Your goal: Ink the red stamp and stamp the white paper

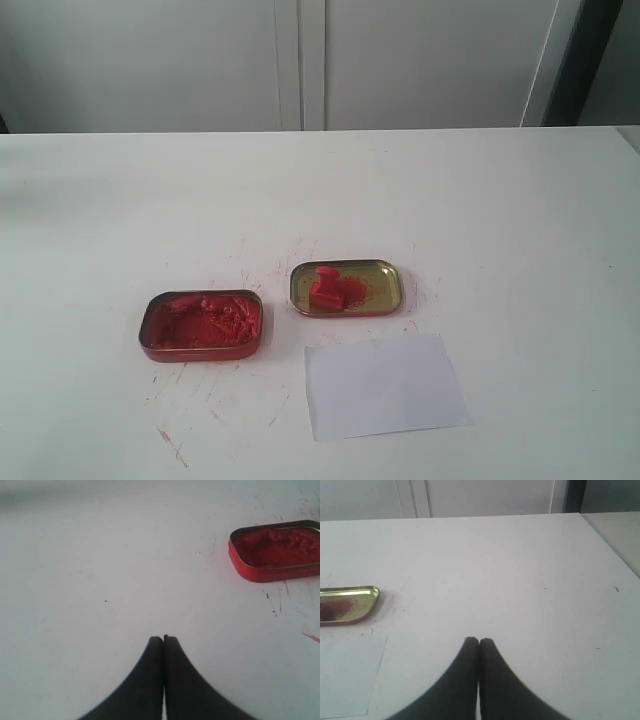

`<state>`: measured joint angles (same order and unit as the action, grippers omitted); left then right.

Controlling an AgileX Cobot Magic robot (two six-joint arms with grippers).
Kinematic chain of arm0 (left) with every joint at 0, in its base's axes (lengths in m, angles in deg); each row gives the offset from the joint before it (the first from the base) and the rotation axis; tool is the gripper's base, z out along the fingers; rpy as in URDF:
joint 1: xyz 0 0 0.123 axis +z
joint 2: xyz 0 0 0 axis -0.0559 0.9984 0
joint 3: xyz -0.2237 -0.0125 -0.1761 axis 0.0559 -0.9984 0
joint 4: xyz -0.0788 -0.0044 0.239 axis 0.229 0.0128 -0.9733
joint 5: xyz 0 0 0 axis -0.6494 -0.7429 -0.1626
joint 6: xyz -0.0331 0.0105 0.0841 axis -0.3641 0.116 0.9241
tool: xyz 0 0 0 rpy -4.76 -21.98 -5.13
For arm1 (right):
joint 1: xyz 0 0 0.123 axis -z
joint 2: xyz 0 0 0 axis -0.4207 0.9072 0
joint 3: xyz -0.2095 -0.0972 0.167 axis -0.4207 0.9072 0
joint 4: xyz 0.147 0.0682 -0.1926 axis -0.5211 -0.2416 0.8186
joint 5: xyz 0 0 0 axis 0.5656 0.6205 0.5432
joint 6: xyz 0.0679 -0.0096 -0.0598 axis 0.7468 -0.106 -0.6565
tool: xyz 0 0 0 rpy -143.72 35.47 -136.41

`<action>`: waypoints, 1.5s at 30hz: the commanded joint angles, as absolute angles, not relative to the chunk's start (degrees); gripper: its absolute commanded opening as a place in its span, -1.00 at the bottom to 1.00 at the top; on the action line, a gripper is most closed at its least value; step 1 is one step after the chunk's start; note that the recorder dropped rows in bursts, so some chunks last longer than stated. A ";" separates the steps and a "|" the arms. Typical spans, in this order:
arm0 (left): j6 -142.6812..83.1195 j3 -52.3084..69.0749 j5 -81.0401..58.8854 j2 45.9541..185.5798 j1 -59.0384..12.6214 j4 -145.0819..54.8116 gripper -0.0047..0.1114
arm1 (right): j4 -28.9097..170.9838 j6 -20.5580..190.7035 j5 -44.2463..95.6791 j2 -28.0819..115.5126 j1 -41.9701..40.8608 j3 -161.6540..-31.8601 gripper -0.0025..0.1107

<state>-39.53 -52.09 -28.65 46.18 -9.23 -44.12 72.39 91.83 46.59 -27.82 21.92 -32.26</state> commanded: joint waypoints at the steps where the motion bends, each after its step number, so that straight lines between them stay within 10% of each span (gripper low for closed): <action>1: -39.47 -52.31 -28.59 45.95 -9.08 -43.65 -0.92 | 72.54 92.06 45.79 -28.08 22.04 -31.86 -0.96; 45: -39.47 -52.31 -28.59 45.95 -9.08 -43.65 -0.92 | 72.54 92.06 1.26 -28.08 22.04 -31.86 -0.96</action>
